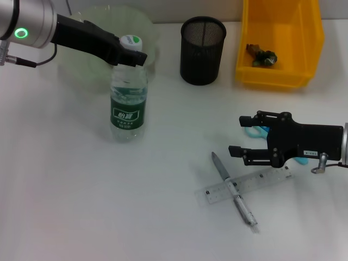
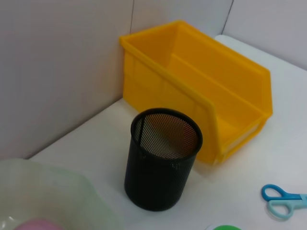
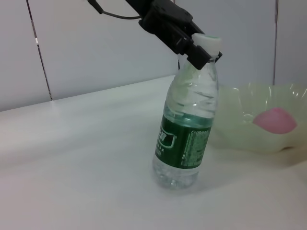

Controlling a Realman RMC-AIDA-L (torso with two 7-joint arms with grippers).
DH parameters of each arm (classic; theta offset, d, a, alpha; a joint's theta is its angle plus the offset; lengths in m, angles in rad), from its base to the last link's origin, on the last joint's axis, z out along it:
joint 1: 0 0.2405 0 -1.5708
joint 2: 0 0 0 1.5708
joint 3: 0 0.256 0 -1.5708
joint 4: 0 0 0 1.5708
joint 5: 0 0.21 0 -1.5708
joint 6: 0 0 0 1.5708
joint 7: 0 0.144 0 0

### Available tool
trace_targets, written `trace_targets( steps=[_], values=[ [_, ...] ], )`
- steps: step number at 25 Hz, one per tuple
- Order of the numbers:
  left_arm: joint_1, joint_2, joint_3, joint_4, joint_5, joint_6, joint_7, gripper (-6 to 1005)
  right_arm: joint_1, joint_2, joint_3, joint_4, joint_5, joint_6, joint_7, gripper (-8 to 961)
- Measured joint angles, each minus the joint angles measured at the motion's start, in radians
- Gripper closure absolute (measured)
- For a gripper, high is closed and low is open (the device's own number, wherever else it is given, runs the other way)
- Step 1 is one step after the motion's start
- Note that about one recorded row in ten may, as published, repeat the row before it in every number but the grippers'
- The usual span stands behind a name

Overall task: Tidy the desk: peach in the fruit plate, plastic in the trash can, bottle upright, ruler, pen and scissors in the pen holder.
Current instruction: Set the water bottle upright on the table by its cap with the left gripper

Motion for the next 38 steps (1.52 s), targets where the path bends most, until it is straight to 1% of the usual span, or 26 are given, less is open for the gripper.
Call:
trace_targets(
  steps=[9, 15, 19, 23, 31, 33, 38],
  values=[
    [0.021, -0.001, -0.043, 0.010, -0.044, 0.015, 0.056, 558, 0.003, 0.000, 0.000, 0.000, 0.000, 0.000, 0.000, 173],
    [0.038, 0.000, -0.101, 0.007, -0.063, 0.018, 0.124, 557, 0.004, 0.005, 0.000, 0.000, 0.000, 0.000, 0.000, 173],
    [0.050, -0.002, -0.108, 0.008, -0.070, 0.020, 0.147, 557, 0.005, 0.006, 0.000, 0.000, 0.001, 0.001, 0.000, 172],
    [0.081, 0.001, -0.110, 0.004, -0.119, 0.020, 0.207, 557, 0.007, 0.007, 0.001, 0.000, 0.001, 0.008, 0.000, 172],
    [0.129, 0.003, -0.116, 0.006, -0.176, 0.022, 0.299, 557, 0.009, 0.010, 0.002, 0.000, 0.002, 0.009, 0.000, 173],
    [0.150, 0.006, -0.116, 0.009, -0.196, 0.024, 0.323, 557, 0.009, 0.011, 0.002, 0.000, 0.002, 0.009, 0.000, 173],
    [0.171, 0.012, -0.117, 0.010, -0.218, 0.032, 0.349, 557, 0.011, 0.012, 0.002, 0.000, 0.002, 0.009, 0.000, 172]
  ],
)
